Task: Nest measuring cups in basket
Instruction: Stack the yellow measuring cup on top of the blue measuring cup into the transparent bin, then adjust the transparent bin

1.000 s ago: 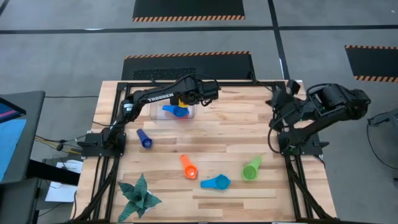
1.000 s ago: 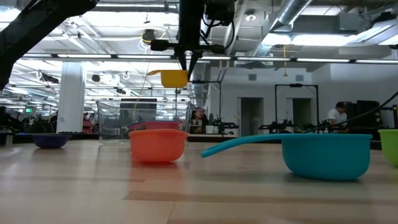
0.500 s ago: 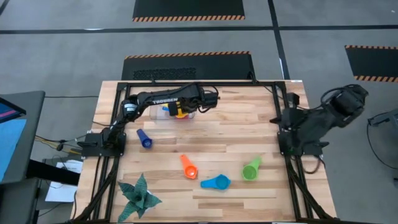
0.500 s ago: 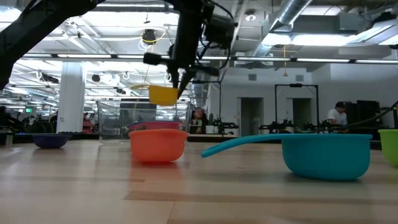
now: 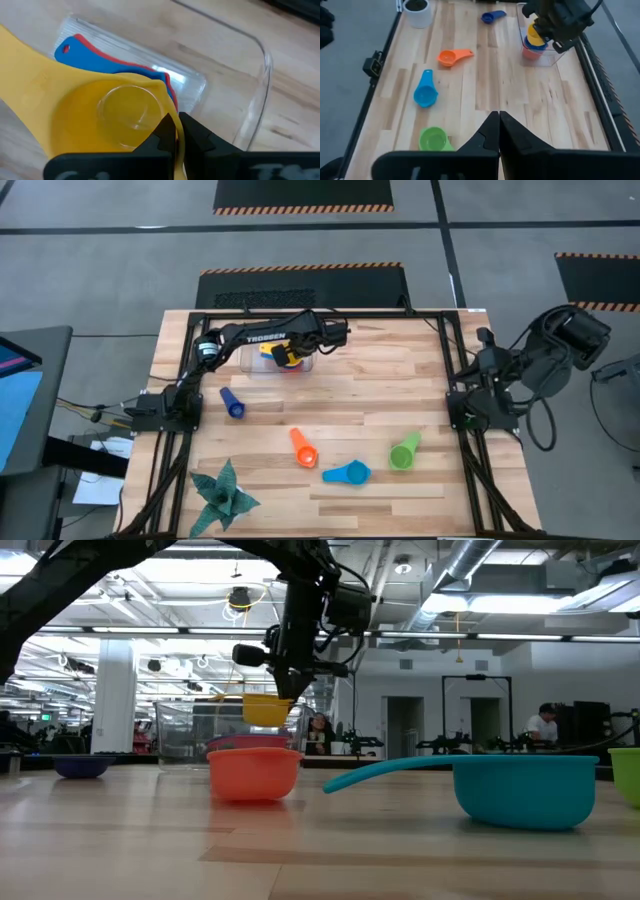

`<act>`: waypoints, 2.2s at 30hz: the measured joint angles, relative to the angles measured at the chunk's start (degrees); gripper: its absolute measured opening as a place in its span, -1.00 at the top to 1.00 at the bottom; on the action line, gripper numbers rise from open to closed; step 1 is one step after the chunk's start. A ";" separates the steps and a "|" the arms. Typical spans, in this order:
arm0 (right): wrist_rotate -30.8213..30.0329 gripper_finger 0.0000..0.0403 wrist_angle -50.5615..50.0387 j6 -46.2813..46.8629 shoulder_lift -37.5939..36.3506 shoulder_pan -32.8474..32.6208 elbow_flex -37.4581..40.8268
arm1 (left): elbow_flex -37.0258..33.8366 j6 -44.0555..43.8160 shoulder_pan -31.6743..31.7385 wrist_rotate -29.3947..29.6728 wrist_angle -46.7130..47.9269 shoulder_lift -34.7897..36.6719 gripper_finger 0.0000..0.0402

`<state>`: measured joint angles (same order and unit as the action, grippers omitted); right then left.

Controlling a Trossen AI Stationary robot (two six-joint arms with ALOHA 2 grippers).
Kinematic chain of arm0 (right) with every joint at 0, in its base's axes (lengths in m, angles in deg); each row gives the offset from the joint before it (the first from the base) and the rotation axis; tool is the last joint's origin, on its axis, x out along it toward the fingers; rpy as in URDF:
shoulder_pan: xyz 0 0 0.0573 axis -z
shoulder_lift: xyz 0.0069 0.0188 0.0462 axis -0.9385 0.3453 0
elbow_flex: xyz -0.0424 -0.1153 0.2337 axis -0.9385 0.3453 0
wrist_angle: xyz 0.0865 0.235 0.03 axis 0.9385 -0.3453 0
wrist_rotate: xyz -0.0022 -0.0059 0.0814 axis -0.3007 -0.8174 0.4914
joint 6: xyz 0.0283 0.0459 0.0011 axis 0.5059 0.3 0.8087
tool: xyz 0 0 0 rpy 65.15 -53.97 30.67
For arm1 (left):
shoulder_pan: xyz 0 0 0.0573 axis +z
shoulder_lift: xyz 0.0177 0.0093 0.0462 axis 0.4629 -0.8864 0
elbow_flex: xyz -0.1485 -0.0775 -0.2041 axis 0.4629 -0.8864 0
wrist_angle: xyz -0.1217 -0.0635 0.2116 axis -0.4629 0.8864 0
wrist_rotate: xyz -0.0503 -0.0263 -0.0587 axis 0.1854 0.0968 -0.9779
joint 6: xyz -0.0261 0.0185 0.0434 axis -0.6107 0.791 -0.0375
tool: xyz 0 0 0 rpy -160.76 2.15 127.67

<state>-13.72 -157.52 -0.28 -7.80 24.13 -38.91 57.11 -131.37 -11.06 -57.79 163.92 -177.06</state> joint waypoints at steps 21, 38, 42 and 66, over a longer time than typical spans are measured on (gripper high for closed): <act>1.73 0.88 0.01 0.09 -0.55 -0.44 0.00 | 0.00 1.41 0.79 -1.95 0.84 0.00 0.67; 2.86 0.87 0.03 -3.53 -1.17 -0.46 0.00 | 2.77 29.95 -2.43 -10.29 -11.22 0.91 0.67; 2.71 0.87 0.02 -4.61 -2.54 -0.46 0.00 | 6.30 47.58 -7.97 -10.58 -12.77 0.97 0.67; -1.73 0.87 3.26 46.71 3.86 -1.41 21.70 | 15.25 100.23 -14.88 5.64 -26.87 -2.03 0.98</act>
<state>-15.45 -154.26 46.42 -3.94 22.72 -17.21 72.37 -31.14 -25.95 -52.15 137.05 -179.09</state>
